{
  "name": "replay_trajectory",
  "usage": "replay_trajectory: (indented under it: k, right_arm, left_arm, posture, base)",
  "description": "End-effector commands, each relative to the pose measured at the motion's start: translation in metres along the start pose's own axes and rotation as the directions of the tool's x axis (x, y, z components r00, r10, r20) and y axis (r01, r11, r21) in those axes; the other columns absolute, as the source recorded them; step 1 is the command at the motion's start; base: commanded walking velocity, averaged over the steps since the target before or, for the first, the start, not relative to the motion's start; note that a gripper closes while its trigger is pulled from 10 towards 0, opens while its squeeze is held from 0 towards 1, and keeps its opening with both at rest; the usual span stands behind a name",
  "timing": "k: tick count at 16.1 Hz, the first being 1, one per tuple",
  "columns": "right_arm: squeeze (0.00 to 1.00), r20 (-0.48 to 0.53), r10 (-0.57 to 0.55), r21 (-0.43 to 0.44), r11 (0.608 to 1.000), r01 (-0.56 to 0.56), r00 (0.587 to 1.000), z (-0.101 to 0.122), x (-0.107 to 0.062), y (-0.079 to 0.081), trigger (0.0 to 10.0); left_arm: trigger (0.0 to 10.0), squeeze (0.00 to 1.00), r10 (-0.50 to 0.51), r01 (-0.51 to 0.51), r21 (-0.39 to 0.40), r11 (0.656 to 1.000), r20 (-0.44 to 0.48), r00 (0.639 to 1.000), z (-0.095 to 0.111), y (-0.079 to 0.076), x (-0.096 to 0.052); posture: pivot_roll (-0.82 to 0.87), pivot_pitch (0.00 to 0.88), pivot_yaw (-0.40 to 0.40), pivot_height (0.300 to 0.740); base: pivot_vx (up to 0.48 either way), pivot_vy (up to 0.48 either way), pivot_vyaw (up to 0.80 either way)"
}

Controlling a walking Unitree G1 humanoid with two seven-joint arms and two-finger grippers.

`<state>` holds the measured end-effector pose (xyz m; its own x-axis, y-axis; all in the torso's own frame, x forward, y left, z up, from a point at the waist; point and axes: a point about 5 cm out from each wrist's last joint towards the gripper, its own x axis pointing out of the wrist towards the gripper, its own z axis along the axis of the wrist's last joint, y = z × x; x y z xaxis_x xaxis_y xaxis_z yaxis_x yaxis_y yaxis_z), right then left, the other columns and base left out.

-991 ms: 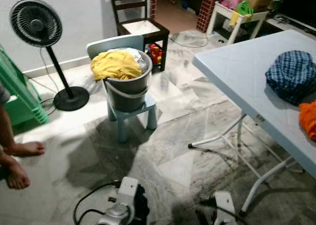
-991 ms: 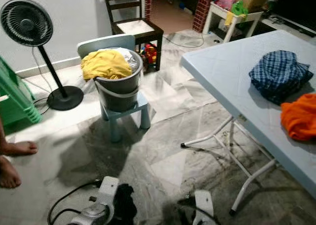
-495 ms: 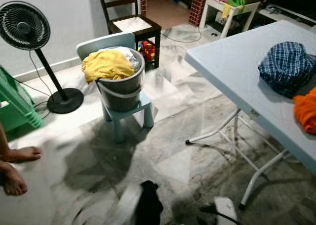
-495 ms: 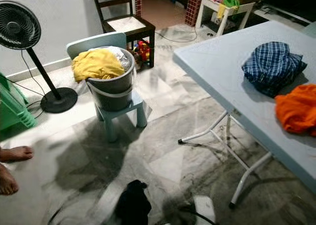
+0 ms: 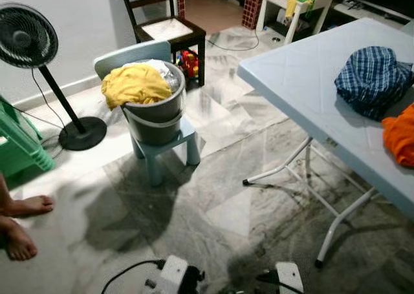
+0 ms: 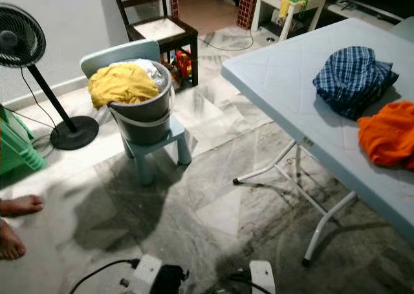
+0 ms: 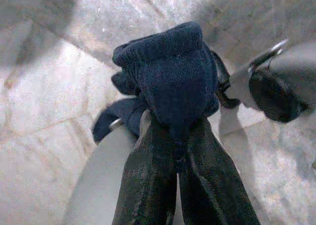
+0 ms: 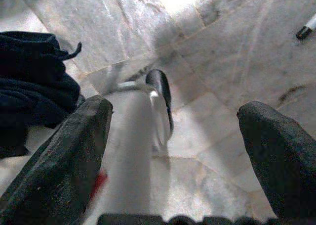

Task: Hang hanger

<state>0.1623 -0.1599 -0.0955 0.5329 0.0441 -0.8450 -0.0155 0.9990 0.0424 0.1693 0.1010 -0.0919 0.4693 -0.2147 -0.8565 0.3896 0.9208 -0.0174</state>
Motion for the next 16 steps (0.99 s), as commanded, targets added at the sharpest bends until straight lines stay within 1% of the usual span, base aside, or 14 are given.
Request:
replay_trajectory:
  k: [1, 2, 3, 4, 5, 7, 8, 9, 10, 11, 12, 13, 14, 16]
  right_arm:
    - [0.0, -0.025, 0.011, -0.006, 1.0, -0.011, 1.0, -0.006, 0.0, 0.007, 10.0]
    - [0.0, -0.02, 0.02, -0.019, 1.0, -0.02, 1.0, -0.002, 0.001, 0.012, 10.0]
    - [0.0, -0.006, 0.022, -0.009, 1.0, -0.022, 1.0, 0.003, 0.002, 0.016, 10.0]
    - [0.0, 0.005, 0.023, -0.002, 1.0, -0.023, 1.0, 0.006, 0.003, 0.018, 10.0]
    - [0.0, 0.026, 0.026, 0.01, 1.0, -0.027, 0.999, 0.014, 0.004, 0.022, 10.0]
    - [0.0, 0.053, 0.029, 0.012, 0.999, -0.03, 0.998, 0.027, 0.006, 0.029, 10.0]
    - [0.0, 0.053, 0.012, -0.001, 1.0, -0.012, 0.999, 0.02, 0.003, 0.002, 10.0]
    - [0.0, 0.053, -0.003, -0.005, 1.0, 0.003, 0.999, 0.016, -0.001, -0.02, 10.0]
    - [0.0, 0.062, -0.008, 0.0, 1.0, 0.008, 0.998, 0.018, -0.001, -0.025, 10.0]
    - [0.0, 0.068, -0.009, 0.005, 1.0, 0.009, 0.998, 0.02, -0.001, -0.025, 10.0]
    - [0.0, 0.09, -0.015, 0.025, 1.0, 0.013, 0.996, 0.024, -0.001, -0.024, 10.0]
    - [0.0, 0.145, -0.014, 0.074, 0.997, 0.003, 0.989, 0.037, 0.001, -0.021, 10.0]
    - [0.0, 0.183, -0.005, 0.091, 0.996, -0.012, 0.983, 0.045, 0.001, -0.017, 10.0]
    - [0.0, 0.284, 0.001, 0.145, 0.988, -0.044, 0.959, 0.068, 0.001, -0.012, 10.0]
  left_arm:
    - [10.0, 0.0, 0.006, -0.005, 0.016, 1.0, -0.03, 1.0, -0.009, 0.002, -0.001]
    - [10.0, 0.0, 0.009, -0.008, 0.033, 0.999, -0.026, 1.0, -0.008, 0.002, -0.001]
    - [10.0, 0.0, 0.014, -0.014, 0.011, 1.0, -0.001, 1.0, -0.001, 0.001, 0.0]
    - [10.0, 0.0, 0.019, -0.019, -0.024, 1.0, 0.023, 1.0, 0.005, 0.001, 0.001]
    - [10.0, 0.0, 0.028, -0.021, -0.09, 0.996, 0.073, 0.997, 0.02, 0.003, 0.002]
    - [10.0, 0.0, 0.037, -0.017, -0.142, 0.99, 0.136, 0.99, 0.038, 0.005, 0.002]
    - [10.0, 0.0, 0.036, -0.018, -0.126, 0.992, 0.144, 0.989, 0.041, 0.005, 0.002]
    - [10.0, 0.0, 0.038, -0.021, -0.118, 0.993, 0.143, 0.989, 0.041, 0.005, 0.002]
    - [10.0, 0.0, 0.042, -0.024, -0.124, 0.992, 0.145, 0.988, 0.041, 0.006, 0.002]
    - [10.0, 0.0, 0.043, -0.024, -0.131, 0.991, 0.15, 0.988, 0.042, 0.006, 0.002]
    - [10.0, 0.0, 0.039, -0.015, -0.133, 0.991, 0.182, 0.983, 0.05, 0.008, 0.002]
    - [10.0, 0.0, 0.025, 0.005, -0.127, 0.992, 0.236, 0.971, 0.063, 0.009, 0.001]
    - [10.0, 0.0, 0.015, 0.016, -0.116, 0.993, 0.265, 0.964, 0.07, 0.009, 0.0]
    - [10.0, 0.0, 0.026, 0.017, -0.128, 0.992, 0.328, 0.944, 0.086, 0.013, -0.002]
  posture:
    - [-0.08, 0.165, 0.006, 0.74]
    - [-0.08, 0.165, 0.009, 0.74]
    - [-0.08, 0.165, 0.012, 0.74]
    - [-0.08, 0.165, 0.012, 0.74]
    - [-0.08, 0.162, 0.018, 0.74]
    - [-0.07, 0.16, 0.016, 0.74]
    - [-0.06, 0.158, 0.015, 0.74]
    - [-0.05, 0.157, 0.015, 0.74]
    - [-0.05, 0.156, 0.016, 0.74]
    - [-0.05, 0.156, 0.016, 0.74]
    - [-0.05, 0.159, 0.017, 0.74]
    - [-0.05, 0.161, 0.017, 0.74]
    - [-0.06, 0.162, 0.019, 0.74]
    - [-0.06, 0.163, 0.023, 0.74]
  base:
    - [0.0, 0.319, -0.8]
    - [0.0, 0.311, -0.8]
    - [0.0, 0.319, -0.8]
    - [0.0, 0.315, -0.57]
    - [0.0, 0.27, -0.47]
    - [0.0, 0.122, -0.45]
    - [0.0, 0.244, -0.43]
    - [0.0, 0.244, -0.41]
    - [0.0, 0.251, -0.42]
    - [0.0, 0.251, -0.41]
    - [0.0, 0.251, -0.41]
    - [0.0, 0.0, 0.0]
    - [0.0, 0.0, 0.0]
    - [0.0, 0.0, 0.0]
